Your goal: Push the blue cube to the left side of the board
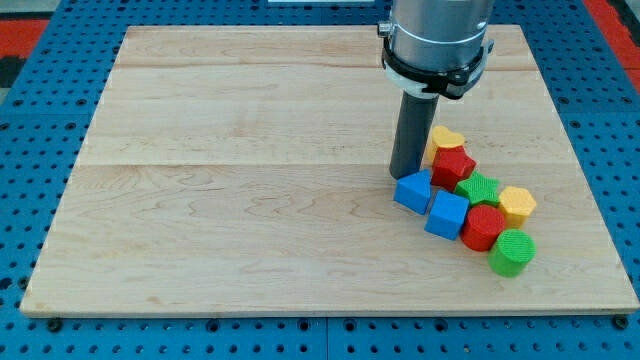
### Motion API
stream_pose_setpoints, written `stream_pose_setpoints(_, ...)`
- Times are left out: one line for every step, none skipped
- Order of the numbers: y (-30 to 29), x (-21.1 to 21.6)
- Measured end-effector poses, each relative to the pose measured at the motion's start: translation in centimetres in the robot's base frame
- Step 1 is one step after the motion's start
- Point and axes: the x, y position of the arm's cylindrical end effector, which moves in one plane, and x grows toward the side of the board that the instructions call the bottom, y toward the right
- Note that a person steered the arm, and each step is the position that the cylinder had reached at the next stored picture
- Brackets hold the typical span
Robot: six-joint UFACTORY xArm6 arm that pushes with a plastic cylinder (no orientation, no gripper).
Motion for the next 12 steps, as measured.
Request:
stream_pose_setpoints(-3.1,-2.2)
stream_pose_setpoints(-0.3,-7.6)
stream_pose_setpoints(7.6,-9.9)
stream_pose_setpoints(16.4,-7.5)
stream_pose_setpoints(22.4,-1.3)
stream_pose_setpoints(22.6,7.3)
stream_pose_setpoints(17.0,11.7)
stream_pose_setpoints(11.0,9.3)
stream_pose_setpoints(10.8,8.1)
stream_pose_setpoints(13.1,7.7)
stream_pose_setpoints(10.1,5.7)
stream_pose_setpoints(9.1,5.7)
